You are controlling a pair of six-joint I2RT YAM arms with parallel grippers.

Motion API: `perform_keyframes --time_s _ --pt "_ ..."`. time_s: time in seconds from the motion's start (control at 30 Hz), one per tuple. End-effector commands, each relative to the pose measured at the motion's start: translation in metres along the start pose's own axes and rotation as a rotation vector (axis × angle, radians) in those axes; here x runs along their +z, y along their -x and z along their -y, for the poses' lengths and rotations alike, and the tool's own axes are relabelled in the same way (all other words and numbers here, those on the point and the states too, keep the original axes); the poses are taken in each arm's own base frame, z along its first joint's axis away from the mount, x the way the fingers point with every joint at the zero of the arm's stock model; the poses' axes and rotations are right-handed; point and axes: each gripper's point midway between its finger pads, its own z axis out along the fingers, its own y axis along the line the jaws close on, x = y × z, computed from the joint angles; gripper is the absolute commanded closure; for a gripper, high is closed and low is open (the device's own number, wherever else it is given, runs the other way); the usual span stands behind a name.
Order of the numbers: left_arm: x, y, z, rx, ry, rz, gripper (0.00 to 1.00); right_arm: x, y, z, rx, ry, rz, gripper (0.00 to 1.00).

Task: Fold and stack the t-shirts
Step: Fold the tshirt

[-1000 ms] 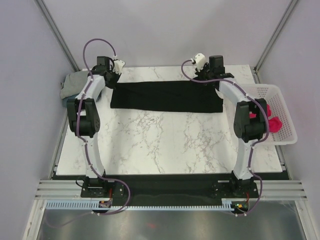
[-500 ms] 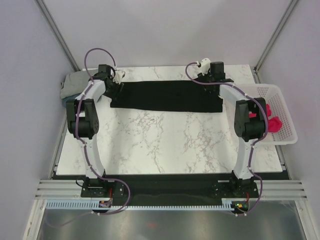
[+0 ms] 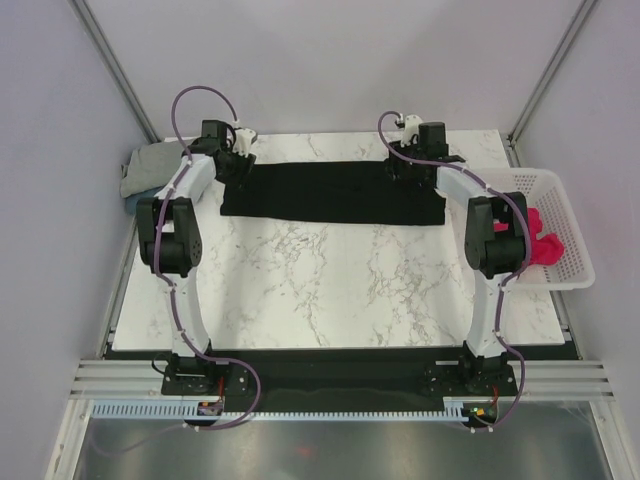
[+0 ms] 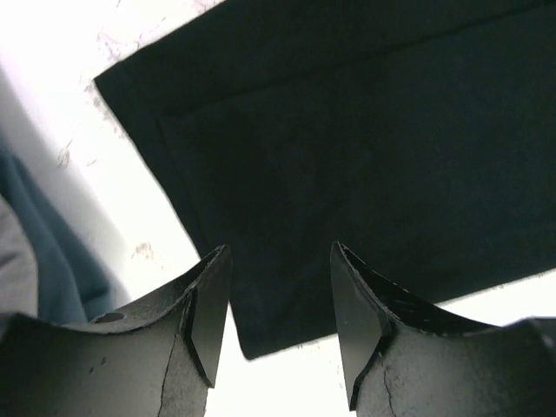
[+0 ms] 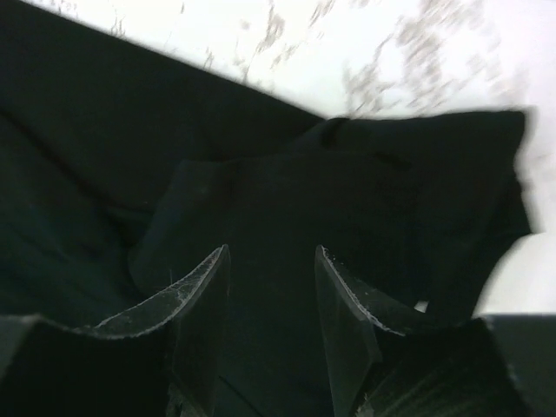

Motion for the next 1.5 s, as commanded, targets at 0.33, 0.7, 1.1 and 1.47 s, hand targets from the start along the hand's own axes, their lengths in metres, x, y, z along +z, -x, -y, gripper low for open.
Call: perform_keyframes --time_s 0.33,0.7,1.1,1.47 --pt "0.029 -0.032 0.024 -0.049 -0.109 -0.152 0.42 0.034 -0.064 -0.030 0.306 0.125 -0.203 0.48" --pt "-0.010 -0.118 0.076 -0.064 -0.208 -0.365 0.37 0.042 -0.076 -0.032 0.327 0.140 -0.251 0.48" --pt "-0.068 -0.193 0.177 0.164 -0.241 -0.450 0.28 0.079 -0.055 -0.034 0.368 0.190 -0.207 0.47" --pt "-0.121 -0.103 0.171 0.285 -0.162 -0.123 0.25 0.032 0.003 -0.019 0.275 0.107 -0.094 0.46"
